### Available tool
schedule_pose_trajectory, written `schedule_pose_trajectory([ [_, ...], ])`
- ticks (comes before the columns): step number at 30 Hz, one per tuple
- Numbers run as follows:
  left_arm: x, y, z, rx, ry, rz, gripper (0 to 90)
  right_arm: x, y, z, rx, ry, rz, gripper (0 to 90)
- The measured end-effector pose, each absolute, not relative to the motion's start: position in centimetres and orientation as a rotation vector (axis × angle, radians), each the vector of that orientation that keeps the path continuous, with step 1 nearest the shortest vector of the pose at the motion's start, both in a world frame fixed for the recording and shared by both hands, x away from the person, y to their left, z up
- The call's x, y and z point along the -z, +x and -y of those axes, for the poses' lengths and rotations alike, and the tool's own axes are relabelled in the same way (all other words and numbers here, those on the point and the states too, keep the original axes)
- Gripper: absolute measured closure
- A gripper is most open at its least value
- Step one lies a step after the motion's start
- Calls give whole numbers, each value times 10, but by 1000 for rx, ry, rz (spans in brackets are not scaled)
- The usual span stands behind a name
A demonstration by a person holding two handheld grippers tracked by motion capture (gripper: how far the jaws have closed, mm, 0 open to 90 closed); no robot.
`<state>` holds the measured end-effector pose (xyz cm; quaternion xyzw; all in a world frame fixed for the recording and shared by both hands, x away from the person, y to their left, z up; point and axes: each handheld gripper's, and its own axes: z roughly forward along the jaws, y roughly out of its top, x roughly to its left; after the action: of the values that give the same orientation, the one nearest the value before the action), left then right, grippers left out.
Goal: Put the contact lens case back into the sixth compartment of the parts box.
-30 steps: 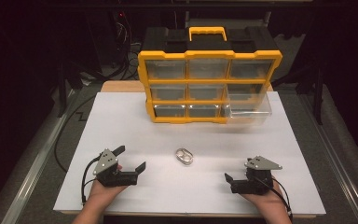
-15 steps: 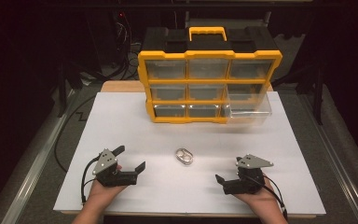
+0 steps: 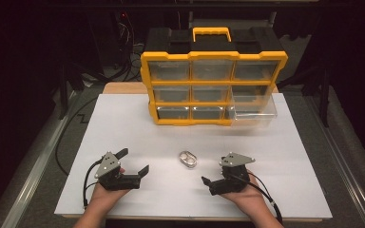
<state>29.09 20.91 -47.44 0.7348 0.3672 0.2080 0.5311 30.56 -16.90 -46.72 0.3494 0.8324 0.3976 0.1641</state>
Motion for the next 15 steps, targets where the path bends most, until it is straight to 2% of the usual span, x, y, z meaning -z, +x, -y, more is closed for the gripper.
schedule_pose_trajectory([
  [15,474,291,-210,-500,1746,-872,3,469,326,142,-1126,971,-2402,26],
])
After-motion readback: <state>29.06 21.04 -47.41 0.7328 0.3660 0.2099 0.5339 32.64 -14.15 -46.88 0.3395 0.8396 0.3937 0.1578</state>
